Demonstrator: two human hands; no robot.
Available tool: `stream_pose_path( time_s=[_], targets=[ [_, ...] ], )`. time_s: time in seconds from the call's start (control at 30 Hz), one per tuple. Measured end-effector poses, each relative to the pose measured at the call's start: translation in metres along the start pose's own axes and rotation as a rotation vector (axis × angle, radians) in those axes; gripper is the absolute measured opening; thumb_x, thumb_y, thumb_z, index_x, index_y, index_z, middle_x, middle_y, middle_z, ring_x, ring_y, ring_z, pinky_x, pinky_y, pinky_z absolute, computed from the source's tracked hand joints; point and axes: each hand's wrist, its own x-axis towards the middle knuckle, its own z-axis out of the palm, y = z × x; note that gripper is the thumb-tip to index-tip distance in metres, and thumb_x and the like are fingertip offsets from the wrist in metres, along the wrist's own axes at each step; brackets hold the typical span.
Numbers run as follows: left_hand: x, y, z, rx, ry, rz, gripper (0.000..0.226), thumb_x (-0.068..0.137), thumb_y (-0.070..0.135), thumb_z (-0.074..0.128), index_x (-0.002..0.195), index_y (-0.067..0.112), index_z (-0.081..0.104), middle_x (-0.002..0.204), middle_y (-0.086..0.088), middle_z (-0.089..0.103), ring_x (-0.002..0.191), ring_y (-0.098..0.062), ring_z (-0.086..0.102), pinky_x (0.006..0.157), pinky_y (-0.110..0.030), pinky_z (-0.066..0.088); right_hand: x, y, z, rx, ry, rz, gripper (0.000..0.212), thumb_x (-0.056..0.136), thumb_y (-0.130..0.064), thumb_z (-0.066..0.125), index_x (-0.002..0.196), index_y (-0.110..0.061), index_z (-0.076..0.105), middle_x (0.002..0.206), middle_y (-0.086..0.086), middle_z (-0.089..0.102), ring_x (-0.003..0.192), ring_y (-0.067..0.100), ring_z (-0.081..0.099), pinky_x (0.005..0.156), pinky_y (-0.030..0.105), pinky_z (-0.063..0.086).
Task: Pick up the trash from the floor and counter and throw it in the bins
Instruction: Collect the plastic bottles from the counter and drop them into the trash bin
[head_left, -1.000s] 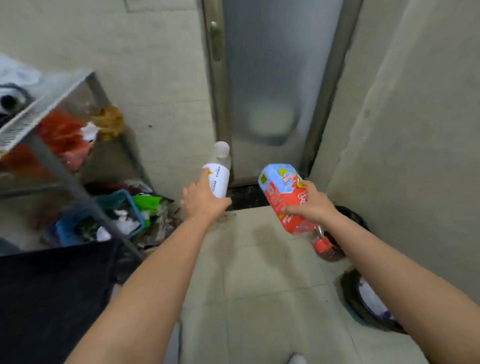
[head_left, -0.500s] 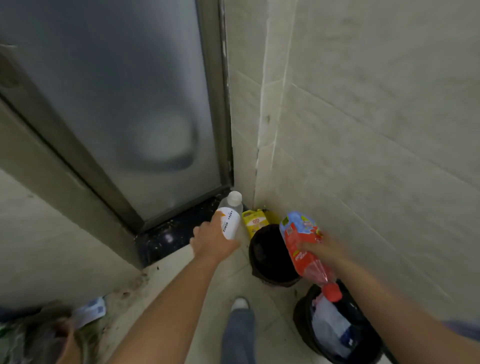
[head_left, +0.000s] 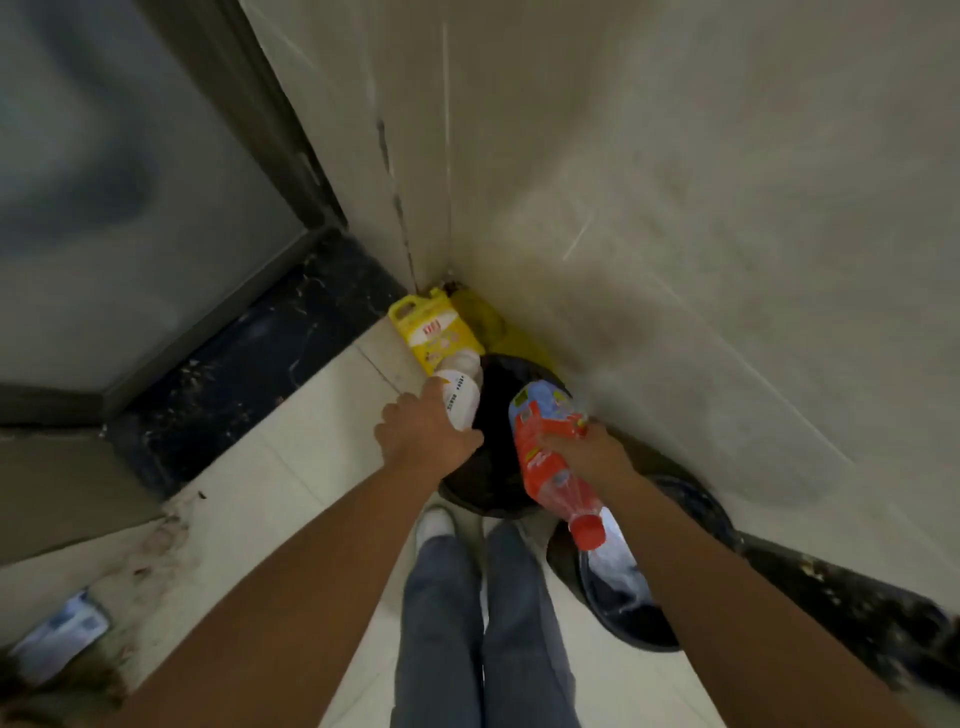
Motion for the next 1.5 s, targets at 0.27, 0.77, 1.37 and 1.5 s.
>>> stream_pose_path(
  time_s=[0.27, 0.77, 1.37, 1.5],
  targets=[
    [0.132, -0.033, 0.144, -0.055, -0.202, -0.149, 0.076, 0.085, 0.04, 0.063, 0.145, 0.013, 0.024, 0.139, -0.02, 0.042, 0.128, -0.039, 0.043, 0.105, -0.045, 0.04, 0.159, 0.055, 0.077, -0.14, -0.092, 0.22, 0.067, 0.088, -0.042, 0.053, 0.141, -0.006, 0.033, 0.14, 0.018, 0.047, 0.126, 0.037, 0.048, 0.11, 0.043, 0.039],
    [0.078, -0.068, 0.074, 0.275, 0.047, 0.017, 0.052, 0.1, 0.032, 0.034, 0.15, 0.018, 0.021, 0.161, -0.007, 0.015, 0.149, -0.029, 0.006, 0.12, -0.042, 0.015, 0.101, -0.004, 0.069, -0.858, -0.099, -0.388, 0.049, 0.097, -0.03, 0.038, 0.14, -0.007, 0.034, 0.144, 0.019, 0.04, 0.131, 0.037, 0.039, 0.106, 0.044, 0.039],
    [-0.288, -0.183, -0.092, -0.092, 0.805, -0.563, 0.053, 0.101, 0.038, 0.028, 0.151, 0.025, 0.016, 0.163, -0.002, 0.005, 0.15, -0.026, -0.004, 0.122, -0.043, 0.003, -0.301, -0.149, 0.149, -1.256, 0.091, -1.592, 0.058, 0.097, -0.038, 0.035, 0.149, -0.02, 0.016, 0.161, 0.006, 0.01, 0.148, 0.032, 0.002, 0.119, 0.051, 0.008],
    [-0.412, -0.231, -0.03, -0.171, 0.871, -0.82, 0.055, 0.1, 0.04, 0.032, 0.151, 0.025, 0.018, 0.162, -0.002, 0.008, 0.15, -0.027, 0.0, 0.122, -0.044, 0.006, -0.4, -0.069, 0.188, -1.299, -0.078, -1.782, 0.057, 0.098, -0.038, 0.033, 0.149, -0.021, 0.015, 0.161, 0.005, 0.008, 0.148, 0.03, 0.0, 0.12, 0.05, 0.006]
  ],
)
